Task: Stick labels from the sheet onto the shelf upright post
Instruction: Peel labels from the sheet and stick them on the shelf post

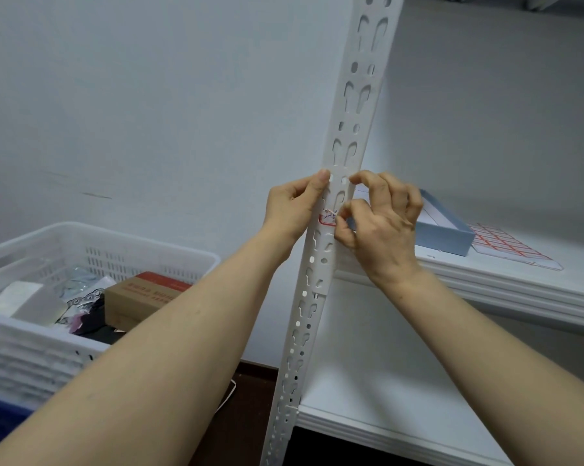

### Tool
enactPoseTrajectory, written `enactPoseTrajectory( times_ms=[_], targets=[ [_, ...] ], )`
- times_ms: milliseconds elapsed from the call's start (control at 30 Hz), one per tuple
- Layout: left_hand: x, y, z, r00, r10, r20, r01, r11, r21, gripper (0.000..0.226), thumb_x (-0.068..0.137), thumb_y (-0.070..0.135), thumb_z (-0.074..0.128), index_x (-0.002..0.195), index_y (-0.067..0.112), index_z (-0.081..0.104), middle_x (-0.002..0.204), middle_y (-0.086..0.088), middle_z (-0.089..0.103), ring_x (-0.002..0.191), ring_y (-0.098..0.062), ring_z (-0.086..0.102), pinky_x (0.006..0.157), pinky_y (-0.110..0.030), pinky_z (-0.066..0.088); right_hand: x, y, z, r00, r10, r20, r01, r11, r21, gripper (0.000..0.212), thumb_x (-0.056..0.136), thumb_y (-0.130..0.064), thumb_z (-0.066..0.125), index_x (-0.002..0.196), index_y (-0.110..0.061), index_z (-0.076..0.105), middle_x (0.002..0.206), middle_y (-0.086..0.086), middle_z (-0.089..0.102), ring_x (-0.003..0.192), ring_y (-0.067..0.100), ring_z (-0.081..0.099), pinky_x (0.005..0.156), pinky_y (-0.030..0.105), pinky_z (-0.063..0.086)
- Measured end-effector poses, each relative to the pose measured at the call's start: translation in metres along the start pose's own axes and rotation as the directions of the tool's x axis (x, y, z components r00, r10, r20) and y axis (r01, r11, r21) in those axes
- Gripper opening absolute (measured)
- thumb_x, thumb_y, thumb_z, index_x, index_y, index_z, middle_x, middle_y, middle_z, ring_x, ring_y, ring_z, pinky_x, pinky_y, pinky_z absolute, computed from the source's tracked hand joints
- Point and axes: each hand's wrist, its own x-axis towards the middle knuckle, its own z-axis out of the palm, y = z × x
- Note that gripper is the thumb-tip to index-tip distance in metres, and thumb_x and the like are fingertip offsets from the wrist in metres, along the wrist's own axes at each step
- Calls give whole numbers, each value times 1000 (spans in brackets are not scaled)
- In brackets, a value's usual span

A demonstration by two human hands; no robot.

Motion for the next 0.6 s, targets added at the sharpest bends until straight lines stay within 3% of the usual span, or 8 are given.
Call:
enactPoseTrajectory(
  times_ms=[167, 333, 467, 600],
  targets=[
    [0, -2, 0, 1000, -5, -8, 5, 1000, 3, 26, 90, 33, 63, 96, 11, 74, 75, 9, 71, 73, -4, 65, 91, -35, 54, -4, 0, -5, 998, 31, 61, -33, 999, 39, 18, 75, -31, 69, 66, -17, 63, 109, 6, 65, 107, 23, 43, 90, 36, 24],
    [1, -1, 0, 1000, -10, 1, 10, 1000, 1, 21, 89, 34, 63, 85, 17, 73, 70, 12, 70, 71, -5, 64, 89, -35, 55, 0, -4, -5, 996, 35, 83, -41, 997, 65, 24, 77, -41, 69, 69, -18, 67, 111, 5, 65, 109, 21, 43, 89, 36, 24],
    [1, -2, -1, 1000, -10, -3, 10, 1000, -2, 20, 90, 33, 63, 86, 17, 74, 69, 13, 70, 69, -2, 64, 88, -32, 55, 3, -5, -6, 996, 38, 80, -42, 998, 45, 22, 74, -37, 71, 64, -19, 66, 113, 5, 65, 109, 22, 42, 88, 35, 23],
    [1, -1, 0, 1000, -12, -5, 11, 1000, -19, 21, 89, 33, 64, 85, 15, 73, 70, 10, 69, 69, -4, 63, 89, -34, 55, 8, -7, -4, 997, -36, 62, 39, 998, -41, 21, 70, -21, 76, 59, -15, 60, 112, 5, 65, 110, 20, 40, 87, 35, 25]
  ],
)
